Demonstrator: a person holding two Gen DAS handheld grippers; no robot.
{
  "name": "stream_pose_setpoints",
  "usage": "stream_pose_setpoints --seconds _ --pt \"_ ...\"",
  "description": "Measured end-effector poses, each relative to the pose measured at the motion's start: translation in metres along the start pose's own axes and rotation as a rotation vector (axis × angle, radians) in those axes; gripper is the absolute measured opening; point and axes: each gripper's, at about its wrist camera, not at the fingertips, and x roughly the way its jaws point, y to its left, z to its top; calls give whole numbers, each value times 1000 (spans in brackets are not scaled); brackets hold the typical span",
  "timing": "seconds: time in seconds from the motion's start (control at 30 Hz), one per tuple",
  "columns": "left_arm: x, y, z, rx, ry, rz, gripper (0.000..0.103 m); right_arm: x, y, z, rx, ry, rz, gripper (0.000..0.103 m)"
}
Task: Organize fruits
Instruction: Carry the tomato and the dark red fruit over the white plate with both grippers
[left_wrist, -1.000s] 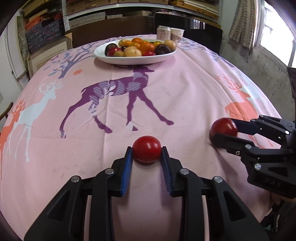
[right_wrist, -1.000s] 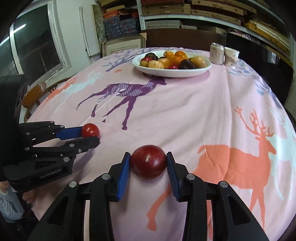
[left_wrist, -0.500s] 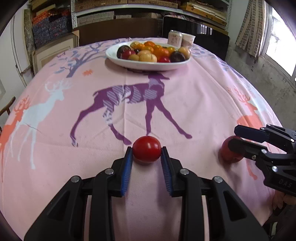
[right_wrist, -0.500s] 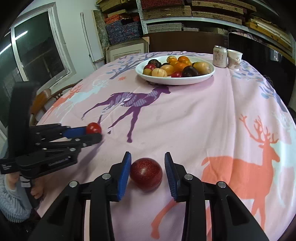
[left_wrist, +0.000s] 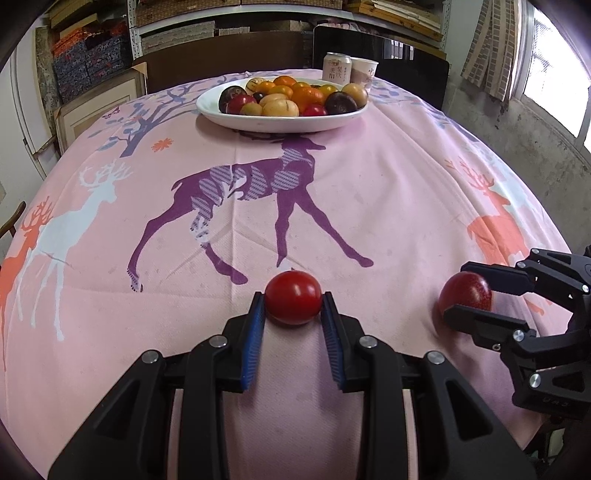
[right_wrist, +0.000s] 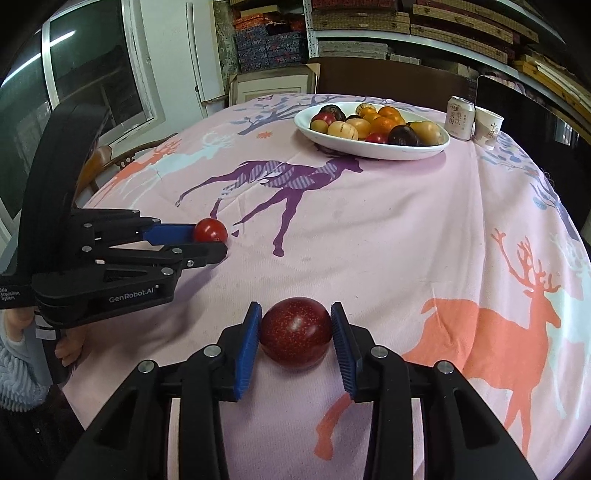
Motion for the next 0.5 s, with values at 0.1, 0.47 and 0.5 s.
stream_pose_setpoints --seconds 0.1,0.47,0.5 --pt "0 0 0 2 -1 2 30 -1 0 -1 1 -1 0 39" --pt "-4 -4 1 15 -28 18 30 -11 -2 -4 34 -26 10 38" --pt "-5 -3 4 9 -33 19 30 -11 -2 -2 35 -32 10 38"
